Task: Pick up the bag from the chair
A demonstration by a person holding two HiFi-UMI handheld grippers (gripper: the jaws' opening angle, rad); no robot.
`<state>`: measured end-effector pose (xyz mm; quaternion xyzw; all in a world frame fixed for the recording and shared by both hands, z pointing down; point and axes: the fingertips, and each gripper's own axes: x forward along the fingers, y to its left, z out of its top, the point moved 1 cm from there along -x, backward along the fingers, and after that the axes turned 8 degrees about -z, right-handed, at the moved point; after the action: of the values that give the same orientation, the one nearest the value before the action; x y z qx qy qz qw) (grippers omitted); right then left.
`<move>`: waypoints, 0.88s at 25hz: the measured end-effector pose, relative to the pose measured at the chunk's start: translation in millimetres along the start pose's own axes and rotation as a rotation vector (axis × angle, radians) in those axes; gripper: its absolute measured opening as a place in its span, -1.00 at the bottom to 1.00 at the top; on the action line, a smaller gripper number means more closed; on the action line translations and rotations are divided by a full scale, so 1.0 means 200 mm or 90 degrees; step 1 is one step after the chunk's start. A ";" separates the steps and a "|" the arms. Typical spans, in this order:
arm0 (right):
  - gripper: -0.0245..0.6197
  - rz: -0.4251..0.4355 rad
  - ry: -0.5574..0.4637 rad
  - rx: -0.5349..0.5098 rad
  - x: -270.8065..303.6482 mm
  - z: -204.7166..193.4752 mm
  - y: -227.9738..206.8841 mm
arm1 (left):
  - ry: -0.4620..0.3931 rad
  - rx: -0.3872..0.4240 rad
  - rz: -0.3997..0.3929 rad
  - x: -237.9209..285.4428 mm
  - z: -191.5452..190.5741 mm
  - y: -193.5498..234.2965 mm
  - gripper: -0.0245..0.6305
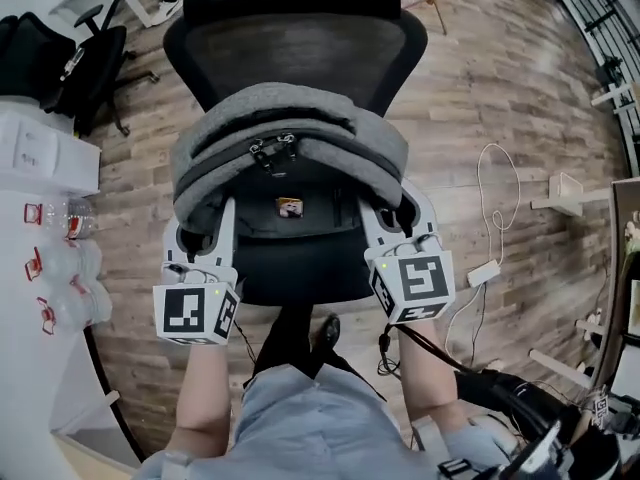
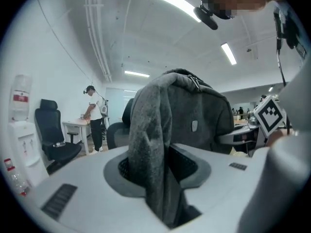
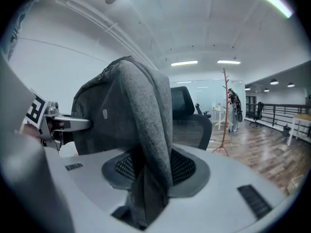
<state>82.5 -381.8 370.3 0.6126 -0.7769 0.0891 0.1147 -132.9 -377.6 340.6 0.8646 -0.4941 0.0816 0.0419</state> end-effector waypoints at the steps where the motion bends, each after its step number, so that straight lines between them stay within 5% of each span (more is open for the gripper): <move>1: -0.50 -0.001 -0.016 -0.005 -0.06 0.08 0.02 | -0.013 0.006 0.005 -0.06 0.08 -0.01 -0.50; 12: -0.49 -0.018 -0.119 -0.021 -0.70 0.58 -0.02 | -0.100 0.054 0.023 -0.48 0.67 -0.35 -0.50; 22: -0.50 -0.038 -0.135 -0.020 -0.91 0.60 -0.05 | -0.110 0.070 0.031 -0.60 0.76 -0.51 -0.51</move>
<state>124.3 -248.9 202.4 0.6394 -0.7675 0.0086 0.0440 -89.8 -247.0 169.6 0.8570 -0.5117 0.0346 -0.0505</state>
